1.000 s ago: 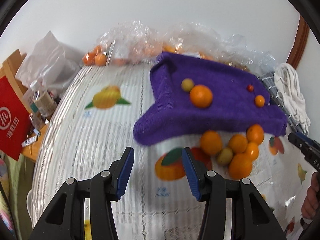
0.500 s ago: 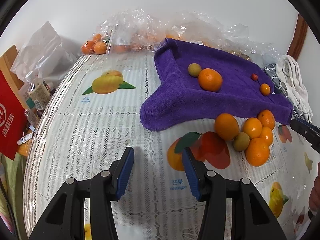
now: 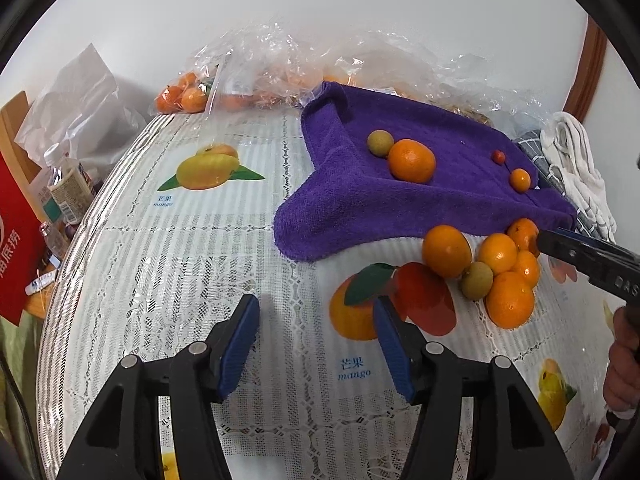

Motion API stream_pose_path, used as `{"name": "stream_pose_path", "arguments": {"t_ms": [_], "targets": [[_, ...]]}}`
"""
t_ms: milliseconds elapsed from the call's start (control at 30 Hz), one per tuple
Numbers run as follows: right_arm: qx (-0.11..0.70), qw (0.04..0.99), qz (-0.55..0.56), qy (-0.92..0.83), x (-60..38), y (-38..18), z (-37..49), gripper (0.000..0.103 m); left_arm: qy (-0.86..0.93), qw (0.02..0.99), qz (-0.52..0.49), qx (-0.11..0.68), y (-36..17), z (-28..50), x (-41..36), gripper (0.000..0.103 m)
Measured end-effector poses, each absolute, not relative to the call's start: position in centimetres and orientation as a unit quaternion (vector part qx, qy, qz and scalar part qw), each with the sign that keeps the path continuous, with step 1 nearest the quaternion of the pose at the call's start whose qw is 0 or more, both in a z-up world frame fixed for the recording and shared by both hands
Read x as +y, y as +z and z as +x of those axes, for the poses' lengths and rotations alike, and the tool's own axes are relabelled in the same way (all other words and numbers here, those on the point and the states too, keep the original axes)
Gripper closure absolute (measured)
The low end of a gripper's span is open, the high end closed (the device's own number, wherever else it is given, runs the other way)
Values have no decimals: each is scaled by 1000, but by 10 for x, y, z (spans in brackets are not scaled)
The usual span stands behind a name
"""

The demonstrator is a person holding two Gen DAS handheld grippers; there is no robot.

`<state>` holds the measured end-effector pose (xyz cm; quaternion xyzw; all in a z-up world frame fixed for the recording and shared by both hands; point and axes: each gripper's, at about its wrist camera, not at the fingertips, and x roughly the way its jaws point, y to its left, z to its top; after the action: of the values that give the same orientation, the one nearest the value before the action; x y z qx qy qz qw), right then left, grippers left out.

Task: Organize fruits
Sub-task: 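Grasp a large orange with the right tool while the left tool approaches the oranges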

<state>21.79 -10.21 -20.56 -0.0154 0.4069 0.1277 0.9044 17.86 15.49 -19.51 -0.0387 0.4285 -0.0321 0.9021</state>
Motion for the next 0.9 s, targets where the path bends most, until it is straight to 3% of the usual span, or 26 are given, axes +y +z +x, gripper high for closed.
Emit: {"name": "stream_pose_path", "arguments": {"t_ms": [233,333,900], "targets": [[430,892,2,137,-99,-217,237,51,-38,902,-45,428,-195,178,155,38],[435,889,12,141,-101,-219,240,63,-39,902,-46,427,-195,178,155,38],[410,909,2,78,-160,-218,206,62,-42,901,-51,429,-196,179,157,37]]}}
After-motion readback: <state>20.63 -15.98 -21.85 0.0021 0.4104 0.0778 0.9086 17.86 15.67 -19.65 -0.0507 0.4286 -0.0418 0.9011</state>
